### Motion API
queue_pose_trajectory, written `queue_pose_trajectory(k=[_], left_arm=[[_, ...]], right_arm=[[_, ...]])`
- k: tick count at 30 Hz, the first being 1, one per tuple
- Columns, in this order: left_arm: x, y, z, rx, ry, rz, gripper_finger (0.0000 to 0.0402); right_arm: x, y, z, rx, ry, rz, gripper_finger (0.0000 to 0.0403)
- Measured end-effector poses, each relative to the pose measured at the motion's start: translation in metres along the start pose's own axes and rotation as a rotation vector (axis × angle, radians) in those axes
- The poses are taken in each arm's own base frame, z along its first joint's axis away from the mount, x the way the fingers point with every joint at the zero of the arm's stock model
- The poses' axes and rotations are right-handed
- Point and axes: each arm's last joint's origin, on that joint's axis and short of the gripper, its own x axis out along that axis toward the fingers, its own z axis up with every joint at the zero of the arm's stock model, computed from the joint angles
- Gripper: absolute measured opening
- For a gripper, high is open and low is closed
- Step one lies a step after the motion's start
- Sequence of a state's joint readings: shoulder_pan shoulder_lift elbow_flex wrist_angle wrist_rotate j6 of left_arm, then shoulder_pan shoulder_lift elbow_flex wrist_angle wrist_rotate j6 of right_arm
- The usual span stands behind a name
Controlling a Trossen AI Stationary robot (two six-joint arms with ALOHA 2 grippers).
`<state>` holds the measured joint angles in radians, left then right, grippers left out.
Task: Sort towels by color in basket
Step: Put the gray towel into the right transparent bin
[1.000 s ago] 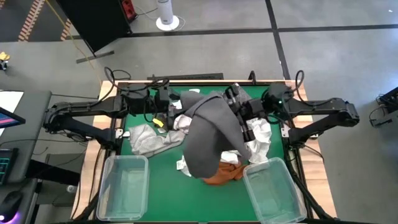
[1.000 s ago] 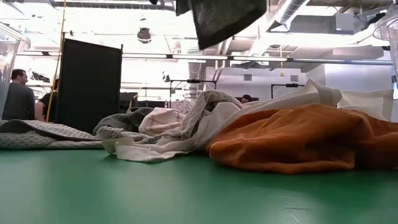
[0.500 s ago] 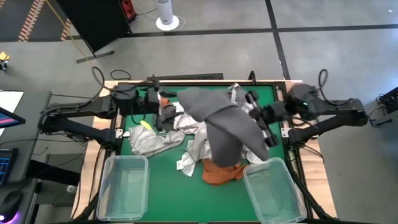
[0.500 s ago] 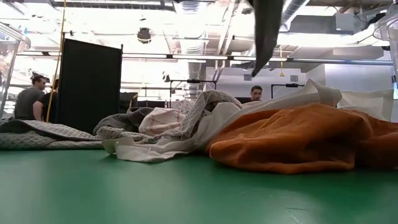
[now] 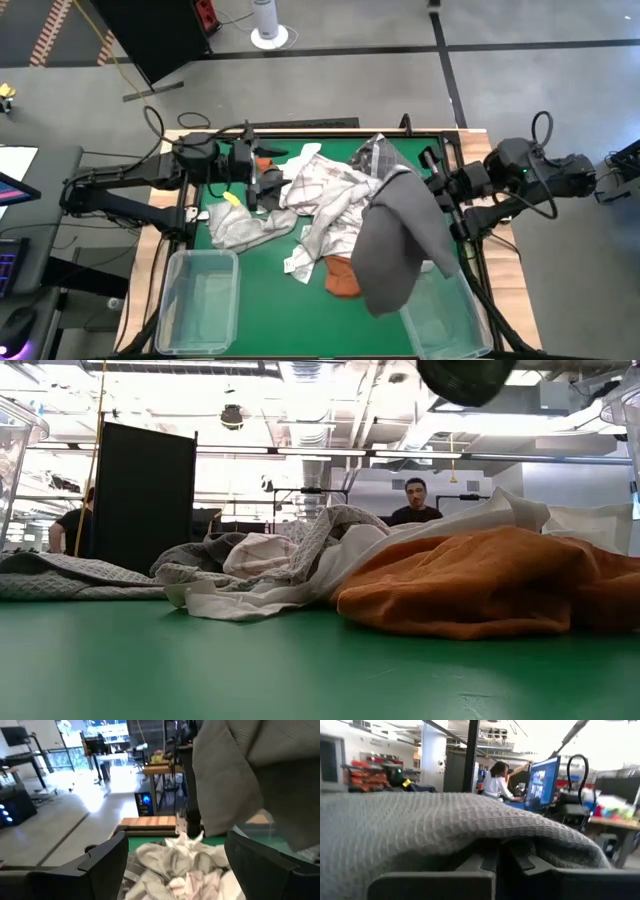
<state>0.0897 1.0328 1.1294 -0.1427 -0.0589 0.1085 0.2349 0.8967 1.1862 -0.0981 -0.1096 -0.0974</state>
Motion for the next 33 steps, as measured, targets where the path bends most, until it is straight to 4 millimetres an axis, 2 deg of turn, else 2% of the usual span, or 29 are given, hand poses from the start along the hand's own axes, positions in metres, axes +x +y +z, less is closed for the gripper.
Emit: queue_pose_trajectory(k=[4, 10, 14, 17, 20, 23, 29, 33], left_arm=[[-0.002, -0.003, -0.002, -0.014, 0.025, -0.014, 0.0316], [-0.002, -0.003, -0.004, -0.024, 0.05, -0.016, 0.0316], [-0.002, -0.003, -0.004, -0.026, 0.054, -0.008, 0.0316], [-0.002, -0.002, -0.005, -0.025, 0.059, 0.009, 0.0316], [-0.002, -0.002, -0.006, -0.024, 0.076, 0.023, 0.0316], [-0.003, 0.0, -0.008, -0.016, 0.095, 0.047, 0.0316], [-0.004, 0.005, -0.01, -0.018, 0.121, 0.1, 0.0316], [-0.008, 0.01, -0.01, -0.05, 0.122, 0.125, 0.0316]], right_arm=[[-0.01, 0.008, 0.005, 0.068, -0.011, 0.042, 0.0032], [-0.042, 0.021, 0.019, 0.135, 0.042, 0.143, 0.0033], [-0.056, 0.028, 0.026, 0.191, 0.018, 0.216, 0.0033], [-0.061, 0.033, 0.024, 0.235, 0.052, 0.281, 0.0034], [-0.064, 0.041, 0.015, 0.288, 0.166, 0.352, 0.0034], [-0.059, 0.049, 0.006, 0.34, 0.259, 0.389, 0.0034], [-0.035, 0.068, -0.008, 0.435, 0.375, 0.439, 0.0034], [-0.02, 0.084, -0.026, 0.51, 0.544, 0.441, 0.0034]])
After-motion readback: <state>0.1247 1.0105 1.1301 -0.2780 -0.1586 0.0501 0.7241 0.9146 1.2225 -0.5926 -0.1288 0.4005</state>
